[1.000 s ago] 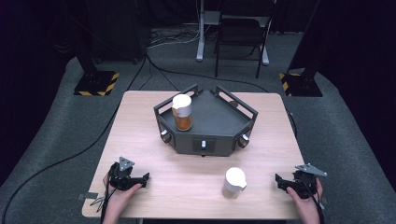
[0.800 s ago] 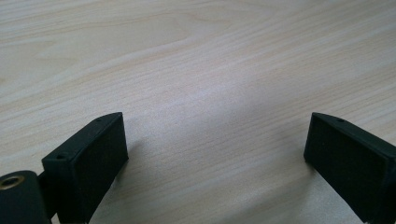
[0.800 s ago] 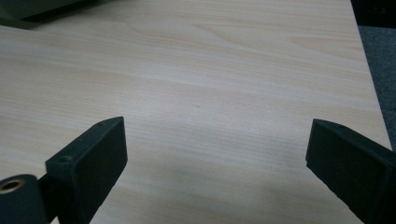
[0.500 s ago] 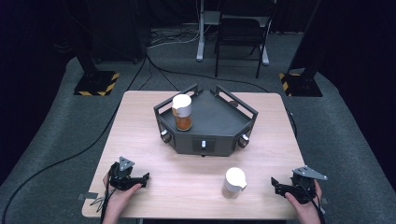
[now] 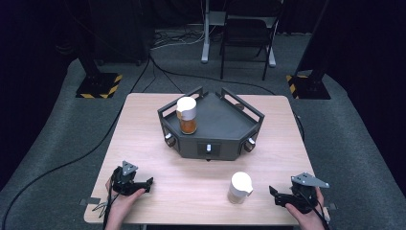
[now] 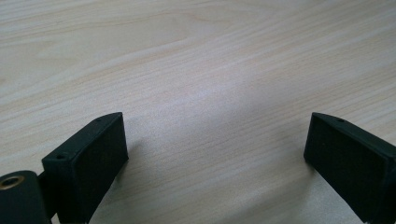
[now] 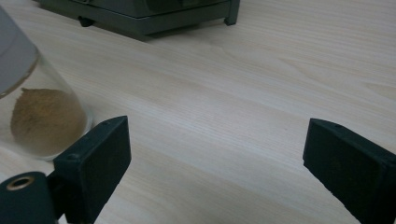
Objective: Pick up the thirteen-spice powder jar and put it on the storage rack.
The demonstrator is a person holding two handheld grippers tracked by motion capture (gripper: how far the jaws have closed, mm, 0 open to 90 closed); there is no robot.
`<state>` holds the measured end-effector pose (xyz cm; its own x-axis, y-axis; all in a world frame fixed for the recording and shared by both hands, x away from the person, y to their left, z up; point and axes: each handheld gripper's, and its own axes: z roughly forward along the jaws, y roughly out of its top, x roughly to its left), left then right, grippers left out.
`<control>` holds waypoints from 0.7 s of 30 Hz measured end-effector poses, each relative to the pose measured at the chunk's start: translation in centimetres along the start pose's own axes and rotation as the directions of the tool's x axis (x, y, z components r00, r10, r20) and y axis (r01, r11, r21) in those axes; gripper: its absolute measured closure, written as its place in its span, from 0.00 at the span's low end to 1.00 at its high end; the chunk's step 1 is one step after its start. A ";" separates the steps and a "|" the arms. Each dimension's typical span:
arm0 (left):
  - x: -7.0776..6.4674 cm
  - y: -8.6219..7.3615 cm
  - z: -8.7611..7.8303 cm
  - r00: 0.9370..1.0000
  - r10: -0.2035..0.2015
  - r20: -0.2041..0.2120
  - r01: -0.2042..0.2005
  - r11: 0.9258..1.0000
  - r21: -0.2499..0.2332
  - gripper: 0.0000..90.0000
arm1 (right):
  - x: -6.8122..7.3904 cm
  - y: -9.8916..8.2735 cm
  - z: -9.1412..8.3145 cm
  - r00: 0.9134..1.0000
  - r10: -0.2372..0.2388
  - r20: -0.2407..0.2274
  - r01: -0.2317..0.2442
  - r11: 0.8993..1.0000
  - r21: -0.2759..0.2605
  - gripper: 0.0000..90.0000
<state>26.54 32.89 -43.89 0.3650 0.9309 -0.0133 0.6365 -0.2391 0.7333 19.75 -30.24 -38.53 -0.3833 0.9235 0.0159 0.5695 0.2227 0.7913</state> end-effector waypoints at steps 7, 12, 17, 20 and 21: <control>0.0 0.0 0.0 1.000 0.000 0.000 0.000 1.000 0.000 0.06 | 0.8 0.4 -0.4 0.999 -0.040 -0.033 0.040 0.999 -0.004 0.08; 0.0 0.0 0.0 1.000 0.000 0.000 0.000 1.000 0.000 0.06 | 1.4 0.7 -0.6 0.997 -0.062 -0.054 0.062 0.998 -0.007 0.08; 0.0 0.0 0.0 1.000 0.000 0.000 0.000 1.000 0.000 0.06 | 1.8 0.9 -0.6 0.993 -0.084 -0.082 0.084 0.996 -0.009 0.08; 0.0 0.0 0.0 1.000 0.000 0.000 0.000 1.000 0.000 0.06 | 2.2 1.0 -0.6 0.990 -0.101 -0.095 0.100 0.995 -0.007 0.08; 0.0 0.0 0.0 1.000 0.000 0.000 0.000 1.000 0.000 0.06 | 2.3 1.1 -0.6 0.989 -0.107 -0.099 0.107 0.994 -0.008 0.08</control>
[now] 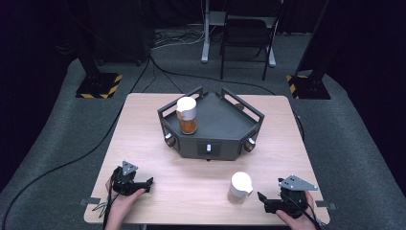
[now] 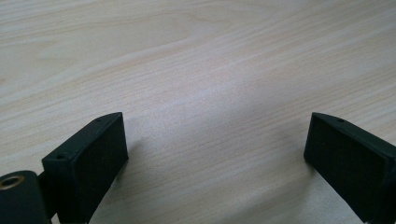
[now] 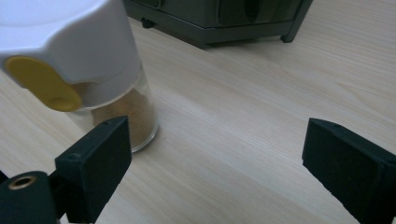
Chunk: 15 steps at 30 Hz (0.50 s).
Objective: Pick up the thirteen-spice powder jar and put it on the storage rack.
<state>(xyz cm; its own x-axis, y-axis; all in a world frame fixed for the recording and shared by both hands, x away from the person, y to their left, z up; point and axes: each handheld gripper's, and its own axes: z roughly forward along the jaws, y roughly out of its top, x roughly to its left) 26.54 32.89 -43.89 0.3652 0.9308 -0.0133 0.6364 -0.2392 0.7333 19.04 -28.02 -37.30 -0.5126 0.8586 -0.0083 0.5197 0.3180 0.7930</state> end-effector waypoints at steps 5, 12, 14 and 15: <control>0.0 0.0 0.0 1.000 0.001 0.001 -0.001 1.000 0.000 0.06 | 0.7 0.3 0.2 1.000 -0.024 -0.020 0.024 1.000 0.002 0.08; 0.0 0.0 0.0 1.000 0.000 0.000 0.000 1.000 0.000 0.06 | 1.3 0.4 0.5 0.998 -0.041 -0.038 0.041 0.999 0.003 0.09; 0.0 0.0 0.0 1.000 0.000 0.001 0.000 1.000 0.000 0.06 | 1.4 0.4 0.7 0.998 -0.044 -0.044 0.044 0.999 0.005 0.09; 0.0 0.0 0.0 1.000 0.000 0.000 0.000 1.000 0.000 0.06 | 1.5 0.4 0.8 0.998 -0.044 -0.044 0.044 0.999 0.006 0.09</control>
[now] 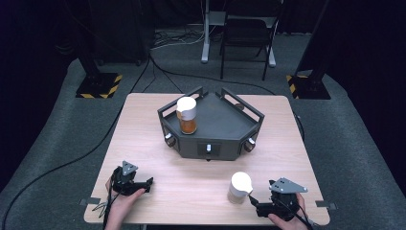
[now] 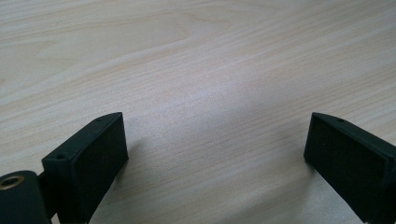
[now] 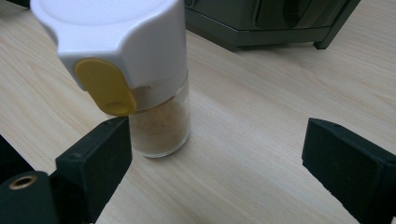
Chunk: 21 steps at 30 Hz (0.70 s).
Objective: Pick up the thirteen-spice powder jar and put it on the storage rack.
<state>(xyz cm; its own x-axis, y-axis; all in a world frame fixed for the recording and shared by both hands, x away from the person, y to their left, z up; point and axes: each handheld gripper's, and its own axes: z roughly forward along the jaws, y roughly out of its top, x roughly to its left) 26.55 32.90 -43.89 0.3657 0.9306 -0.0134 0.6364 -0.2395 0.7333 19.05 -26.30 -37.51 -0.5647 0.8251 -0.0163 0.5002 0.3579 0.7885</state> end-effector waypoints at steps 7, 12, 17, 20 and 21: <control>0.0 0.0 0.0 1.000 0.000 0.000 0.000 1.000 0.000 0.06 | 0.3 0.1 0.5 1.000 0.001 -0.028 -0.001 1.000 0.002 0.10; 0.0 0.0 0.0 1.000 0.001 0.001 -0.001 1.000 0.000 0.06 | 0.4 0.0 0.7 0.999 0.004 -0.039 -0.004 1.000 -0.007 0.10; 0.0 0.0 0.0 1.000 0.001 0.001 -0.001 1.000 0.000 0.06 | 0.3 -0.2 1.0 0.999 0.018 -0.050 -0.019 1.000 -0.022 0.09; 0.0 0.0 0.0 1.000 0.002 0.001 -0.002 1.000 0.000 0.06 | 0.3 -0.2 1.2 0.998 0.023 -0.065 -0.024 0.999 -0.027 0.09; 0.0 0.0 0.0 1.000 0.002 0.001 -0.002 1.000 0.000 0.06 | 0.3 -0.2 1.3 0.997 0.023 -0.067 -0.025 0.999 -0.029 0.09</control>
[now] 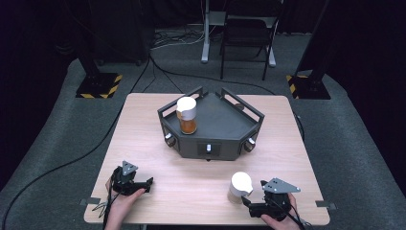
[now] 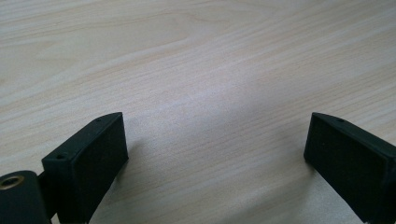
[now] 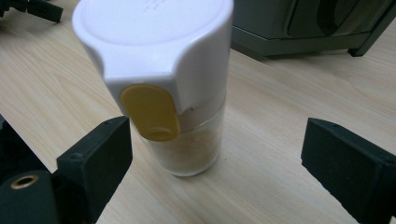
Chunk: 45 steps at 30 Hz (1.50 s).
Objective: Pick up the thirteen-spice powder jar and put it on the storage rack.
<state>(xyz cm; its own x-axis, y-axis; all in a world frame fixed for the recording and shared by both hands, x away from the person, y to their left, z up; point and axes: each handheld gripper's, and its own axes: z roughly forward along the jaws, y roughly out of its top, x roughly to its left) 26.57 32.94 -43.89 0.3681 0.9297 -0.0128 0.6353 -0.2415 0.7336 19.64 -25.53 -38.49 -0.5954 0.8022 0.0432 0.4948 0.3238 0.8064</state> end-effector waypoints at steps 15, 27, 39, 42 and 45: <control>0.0 0.0 0.0 1.000 0.000 0.000 0.000 1.000 0.000 0.06 | 0.6 0.1 1.2 1.000 -0.009 -0.020 0.009 1.000 -0.016 0.12; 0.0 0.0 0.0 1.000 0.000 0.000 0.000 1.000 0.000 0.06 | 1.1 0.0 2.3 1.000 -0.009 -0.021 0.009 0.999 -0.031 0.17; 0.0 0.0 0.0 1.000 0.000 0.000 0.000 1.000 0.000 0.06 | 1.2 -0.9 3.6 0.999 0.025 -0.026 -0.027 0.997 -0.075 0.20; 0.0 0.0 0.0 1.000 0.000 0.000 0.000 1.000 0.001 0.06 | 1.3 -1.1 3.8 0.999 0.030 -0.026 -0.032 0.996 -0.089 0.21; 0.0 0.0 0.0 1.000 0.000 0.000 0.000 1.000 0.000 0.06 | 1.4 -1.3 4.0 0.999 0.032 -0.024 -0.034 0.994 -0.100 0.23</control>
<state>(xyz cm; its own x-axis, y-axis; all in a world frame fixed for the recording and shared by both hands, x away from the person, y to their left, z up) 26.57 32.94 -43.89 0.3683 0.9296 -0.0126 0.6352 -0.2417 0.7336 20.69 -22.80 -41.80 -0.5945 0.7997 0.0834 0.4494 0.2445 0.8592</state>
